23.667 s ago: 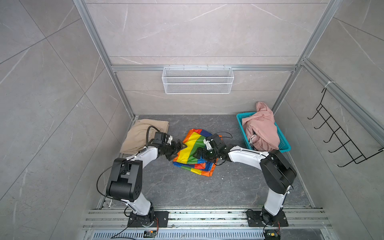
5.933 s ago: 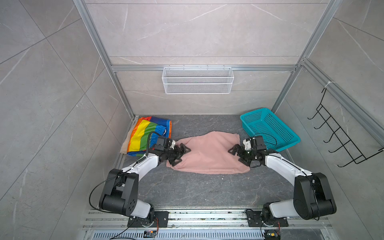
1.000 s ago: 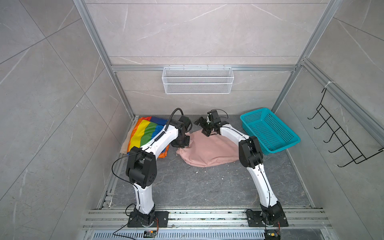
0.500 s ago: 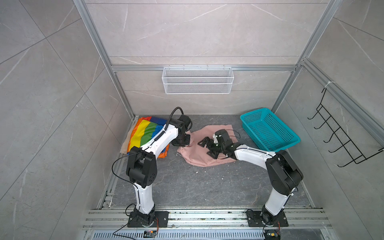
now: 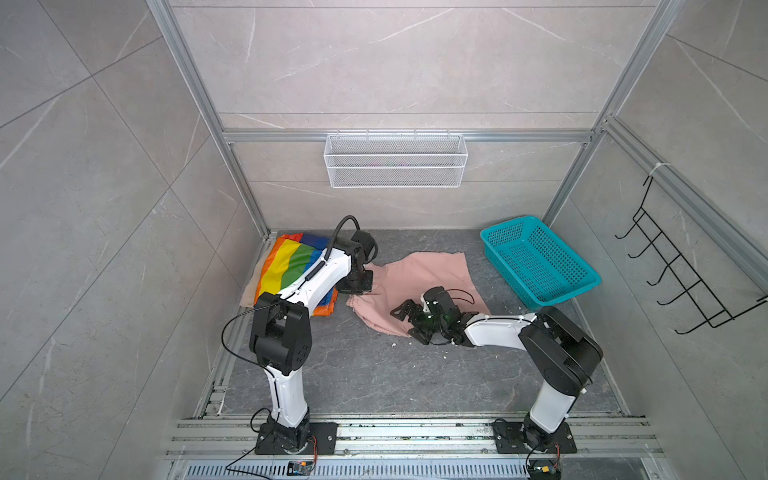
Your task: Fold and stack the shorts
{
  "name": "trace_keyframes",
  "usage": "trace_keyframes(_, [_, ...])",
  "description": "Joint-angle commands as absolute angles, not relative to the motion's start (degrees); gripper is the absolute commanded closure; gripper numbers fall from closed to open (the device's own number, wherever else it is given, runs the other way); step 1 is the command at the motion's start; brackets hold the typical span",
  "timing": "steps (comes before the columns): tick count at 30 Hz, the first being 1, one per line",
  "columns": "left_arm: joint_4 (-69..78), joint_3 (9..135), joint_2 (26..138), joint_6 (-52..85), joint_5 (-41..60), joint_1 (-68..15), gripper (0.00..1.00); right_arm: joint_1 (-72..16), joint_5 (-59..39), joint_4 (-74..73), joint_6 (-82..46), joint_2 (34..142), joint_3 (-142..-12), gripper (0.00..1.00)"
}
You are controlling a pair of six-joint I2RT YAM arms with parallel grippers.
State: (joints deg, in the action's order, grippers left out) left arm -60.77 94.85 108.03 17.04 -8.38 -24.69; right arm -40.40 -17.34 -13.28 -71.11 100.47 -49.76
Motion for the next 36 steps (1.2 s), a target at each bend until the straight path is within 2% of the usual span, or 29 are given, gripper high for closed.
trace_keyframes(1, [-66.6, 99.0, 104.4, 13.1, -16.1, -24.2, 1.00, -38.4, -16.3, -1.3, -63.5, 92.1, -53.9, 0.01])
trace_keyframes(7, [-71.3, 104.2, 105.3, 9.2, -21.8, -24.2, 1.00, -25.7, -22.4, 16.7, -45.2, 91.3, -59.1, 0.01])
trace_keyframes(10, [-74.2, 108.2, 107.0, 8.3, -24.7, -24.2, 1.00, -24.0, -18.4, 24.7, -37.0, 93.6, -62.4, 0.01])
trace_keyframes(13, [-76.7, 112.6, 108.9, 8.0, -25.8, -24.2, 1.00, -24.0, -17.2, 26.1, -34.9, 95.7, -62.9, 0.01])
trace_keyframes(19, [-81.4, 121.8, 112.7, 12.5, -15.5, -24.3, 0.99, -25.4, -18.7, 21.5, -36.9, 100.0, -61.0, 0.01])
trace_keyframes(23, [-83.1, 126.6, 115.9, 16.6, -5.4, -24.5, 0.90, -27.7, -18.5, 19.8, -38.1, 102.3, -61.5, 0.01])
trace_keyframes(26, [-83.1, 129.5, 118.0, 18.9, -0.4, -25.0, 0.77, -29.4, -17.9, 19.7, -38.6, 103.7, -62.6, 0.01])
trace_keyframes(27, [-83.1, 130.5, 118.7, 19.5, 1.0, -25.4, 0.76, -29.7, -17.9, 19.3, -39.0, 103.9, -62.7, 0.01])
trace_keyframes(33, [-80.3, 132.8, 121.8, 23.5, 5.8, -28.6, 0.78, -30.7, -18.7, 16.9, -40.6, 105.3, -62.0, 0.01])
trace_keyframes(36, [-78.7, 133.2, 124.5, 25.0, 8.1, -30.1, 0.75, -31.0, -19.4, 15.5, -41.4, 105.5, -61.2, 0.01])
